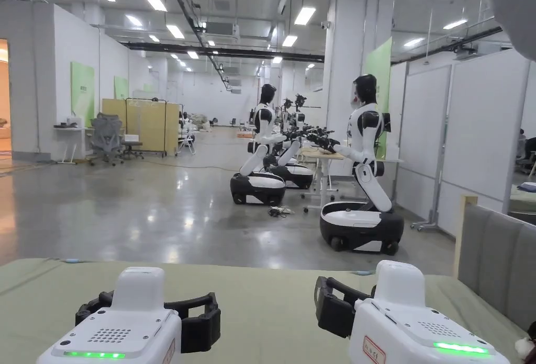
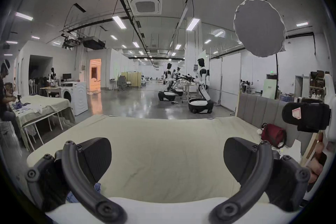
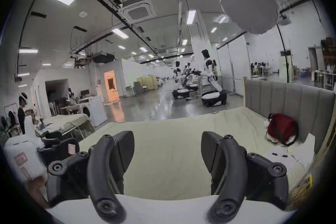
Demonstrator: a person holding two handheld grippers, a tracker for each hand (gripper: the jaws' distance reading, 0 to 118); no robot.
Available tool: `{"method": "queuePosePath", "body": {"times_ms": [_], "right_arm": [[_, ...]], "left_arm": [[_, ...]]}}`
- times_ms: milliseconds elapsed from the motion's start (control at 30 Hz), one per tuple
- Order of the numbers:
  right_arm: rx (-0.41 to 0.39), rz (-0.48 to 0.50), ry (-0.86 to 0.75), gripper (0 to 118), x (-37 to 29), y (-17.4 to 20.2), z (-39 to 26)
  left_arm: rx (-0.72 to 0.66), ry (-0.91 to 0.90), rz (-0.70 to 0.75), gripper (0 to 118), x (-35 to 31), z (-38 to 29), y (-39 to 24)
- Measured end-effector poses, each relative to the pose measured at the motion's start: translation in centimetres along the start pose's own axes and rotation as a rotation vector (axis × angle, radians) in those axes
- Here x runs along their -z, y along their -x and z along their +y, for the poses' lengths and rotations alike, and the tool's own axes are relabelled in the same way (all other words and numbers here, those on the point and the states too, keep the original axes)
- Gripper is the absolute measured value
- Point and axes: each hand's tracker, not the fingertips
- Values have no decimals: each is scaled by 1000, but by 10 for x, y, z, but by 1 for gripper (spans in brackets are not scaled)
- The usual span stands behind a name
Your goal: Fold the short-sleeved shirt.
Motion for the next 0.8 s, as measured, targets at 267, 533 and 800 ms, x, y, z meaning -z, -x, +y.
{"method": "queuePosePath", "body": {"times_ms": [267,533,800], "right_arm": [[-11,-1,-11,82,-6,1,1],[-79,-73,-56,82,-9,6,2],[-154,-178,-30,83,-6,10,-7]], "left_arm": [[-11,0,1,118,-10,4,-5],[-8,-3,0,118,-13,6,-8],[-10,-8,-2,118,-15,6,-8]]}}
